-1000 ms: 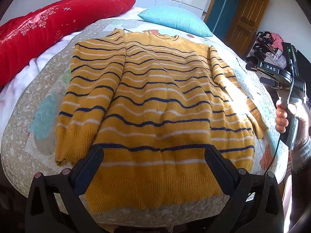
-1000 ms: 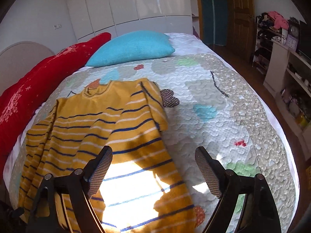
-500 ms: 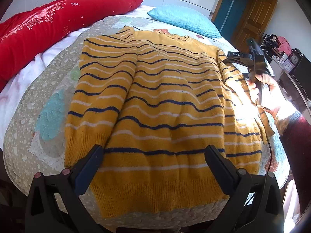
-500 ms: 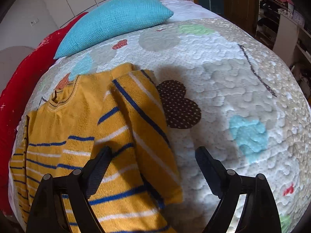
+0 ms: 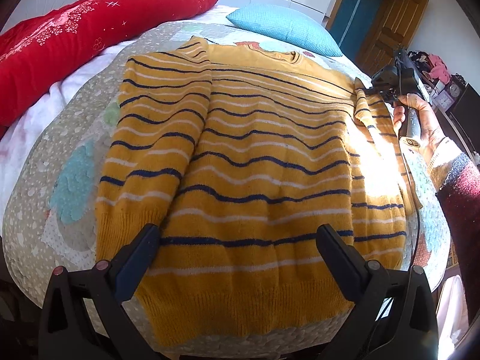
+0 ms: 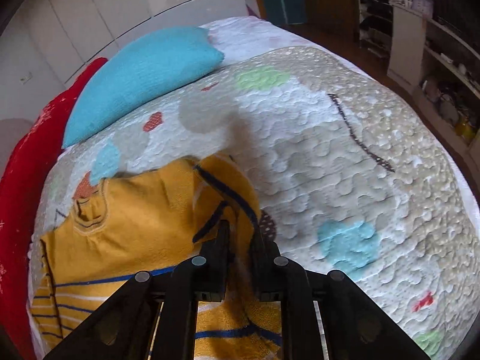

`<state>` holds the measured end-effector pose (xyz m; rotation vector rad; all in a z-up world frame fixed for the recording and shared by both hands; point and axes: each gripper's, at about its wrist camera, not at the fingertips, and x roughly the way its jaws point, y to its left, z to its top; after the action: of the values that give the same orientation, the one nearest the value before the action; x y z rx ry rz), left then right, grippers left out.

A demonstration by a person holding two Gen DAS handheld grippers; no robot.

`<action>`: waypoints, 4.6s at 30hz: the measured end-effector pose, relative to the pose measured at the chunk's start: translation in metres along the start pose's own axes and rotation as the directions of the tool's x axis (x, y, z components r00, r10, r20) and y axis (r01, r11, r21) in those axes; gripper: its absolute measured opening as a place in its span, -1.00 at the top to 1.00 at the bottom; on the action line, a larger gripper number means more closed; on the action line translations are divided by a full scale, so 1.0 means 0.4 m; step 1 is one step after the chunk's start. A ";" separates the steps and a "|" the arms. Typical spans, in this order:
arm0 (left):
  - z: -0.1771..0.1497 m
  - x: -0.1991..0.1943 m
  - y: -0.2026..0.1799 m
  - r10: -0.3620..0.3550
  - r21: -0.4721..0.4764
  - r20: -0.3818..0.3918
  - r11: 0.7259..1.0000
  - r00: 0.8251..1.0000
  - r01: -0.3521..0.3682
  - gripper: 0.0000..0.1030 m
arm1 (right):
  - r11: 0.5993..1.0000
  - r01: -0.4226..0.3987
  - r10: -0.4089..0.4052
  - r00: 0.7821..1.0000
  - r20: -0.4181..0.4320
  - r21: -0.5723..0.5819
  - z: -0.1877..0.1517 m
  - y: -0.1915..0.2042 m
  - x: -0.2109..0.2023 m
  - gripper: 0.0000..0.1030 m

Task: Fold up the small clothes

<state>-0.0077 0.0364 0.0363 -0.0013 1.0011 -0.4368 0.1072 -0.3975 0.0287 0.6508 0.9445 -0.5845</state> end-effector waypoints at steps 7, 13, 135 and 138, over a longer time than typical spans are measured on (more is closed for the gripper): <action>-0.001 -0.021 0.004 0.020 0.005 0.014 1.000 1.000 -0.020 -1.00 | 0.986 0.132 -0.131 0.991 0.017 -0.097 -0.034 -0.023 -0.023 0.76; -0.016 -0.040 -0.010 0.039 0.021 0.029 0.999 0.999 -0.040 -1.00 | 0.986 0.033 -0.027 0.999 0.036 -0.165 -0.120 -0.073 -0.164 0.05; -0.079 -0.204 0.506 0.190 -0.425 0.154 0.899 0.970 -0.109 -0.55 | 0.879 0.078 -0.066 0.997 0.043 -0.471 -0.244 0.173 -0.283 -0.04; -0.053 -0.184 0.458 0.169 -0.378 0.160 0.921 0.972 -0.098 -0.55 | 0.885 0.028 -0.013 0.999 0.036 -0.465 -0.274 0.177 -0.270 -0.04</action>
<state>0.0060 0.2341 0.0482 -0.3064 0.8749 -0.1144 0.0477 -0.2525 0.0929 0.1969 1.0168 -0.3620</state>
